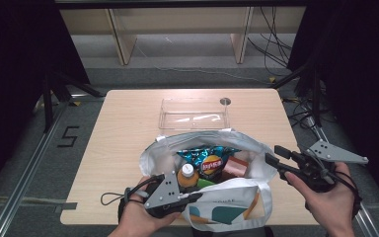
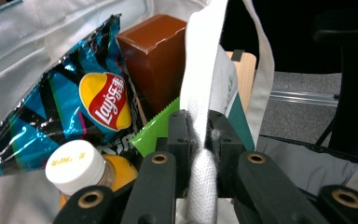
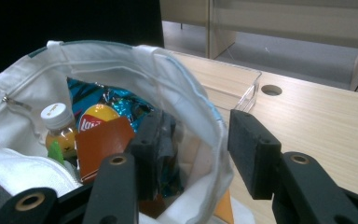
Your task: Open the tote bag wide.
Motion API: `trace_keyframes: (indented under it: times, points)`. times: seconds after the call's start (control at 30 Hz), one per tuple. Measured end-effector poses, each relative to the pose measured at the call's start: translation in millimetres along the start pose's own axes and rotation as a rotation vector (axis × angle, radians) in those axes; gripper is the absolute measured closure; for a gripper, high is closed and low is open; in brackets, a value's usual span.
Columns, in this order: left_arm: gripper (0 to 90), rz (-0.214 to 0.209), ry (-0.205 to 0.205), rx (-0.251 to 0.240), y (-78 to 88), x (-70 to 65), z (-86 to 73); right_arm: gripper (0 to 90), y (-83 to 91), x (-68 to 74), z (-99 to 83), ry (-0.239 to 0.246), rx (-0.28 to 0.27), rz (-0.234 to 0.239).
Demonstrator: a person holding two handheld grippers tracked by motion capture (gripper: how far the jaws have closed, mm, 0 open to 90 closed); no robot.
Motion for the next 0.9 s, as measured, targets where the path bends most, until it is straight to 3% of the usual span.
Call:
trace_keyframes:
  times: [0.07, 0.1, 0.2, 0.27, 0.3, 0.33, 0.37, 0.43, 0.47, 0.5, 0.6, 0.7, 0.73, 0.9]
  points:
    - [80.8, -0.009, -0.008, -0.002, -0.1, -0.9, 0.4, 59.2, 0.8, 6.1, 0.4, -0.003, 0.006, 0.03]
    - [80.8, -0.009, -0.01, -0.001, -0.3, -1.4, 0.1, 63.5, 0.4, 8.1, 2.1, 0.021, -0.007, 0.057]
    - [80.8, -0.023, -0.01, 0.009, -1.8, -3.1, -1.7, 73.2, 2.8, 19.0, 5.8, 0.013, 0.009, 0.082]
    - [80.8, -0.031, -0.012, 0.015, -2.8, -4.1, -2.6, 76.6, 3.0, 25.5, 6.8, 0.023, 0.026, 0.132]
    - [80.8, -0.032, -0.011, 0.018, -2.9, -4.1, -2.8, 76.7, 4.5, 31.3, 6.9, -0.001, 0.036, 0.169]
    - [80.8, -0.035, -0.011, 0.019, -3.0, -3.6, -2.9, 74.3, 4.9, 39.4, 6.7, 0.019, 0.038, 0.269]
    - [80.8, -0.028, 0.004, 0.018, -2.9, -3.9, -3.2, 74.3, 4.9, 39.4, 6.7, 0.019, 0.038, 0.269]
    - [80.8, -0.027, 0.006, 0.018, -3.2, -2.9, -2.9, 70.3, 4.9, 48.5, 4.3, 0.053, 0.065, 0.317]
    - [80.8, -0.027, 0.007, 0.018, -3.3, -2.8, -2.6, 66.9, 4.8, 53.6, 1.9, 0.045, 0.08, 0.322]
    - [80.8, -0.029, 0.005, 0.02, -3.4, -2.7, -2.2, 59.8, 3.0, 58.4, -2.4, 0.071, 0.119, 0.358]
    - [80.8, -0.032, -0.014, 0.004, -3.9, -1.4, -0.5, 54.4, -0.5, 60.7, -5.7, 0.101, 0.111, 0.383]
    - [80.8, -0.02, 0.003, -0.009, -4.2, -1.0, -0.3, 50.5, -3.0, 64.5, -10.2, 0.121, 0.123, 0.396]
    - [80.8, -0.025, -0.009, -0.009, -4.5, -0.2, 0.0, 48.9, -3.3, 65.6, -11.8, 0.12, 0.138, 0.404]
    - [80.8, -0.027, -0.013, -0.005, -5.2, -0.2, 1.0, 45.6, -6.4, 66.1, -19.2, 0.168, 0.176, 0.394]
Point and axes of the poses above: each handheld gripper's, and its own axes: y roughly backward along the jaws, z roughly out of its top, x roughly to its left, the point moved 3 cm from there along -y, roughly forward along the jaws, and after that the axes turned 14 degrees about -x, right-handed, at the moved point
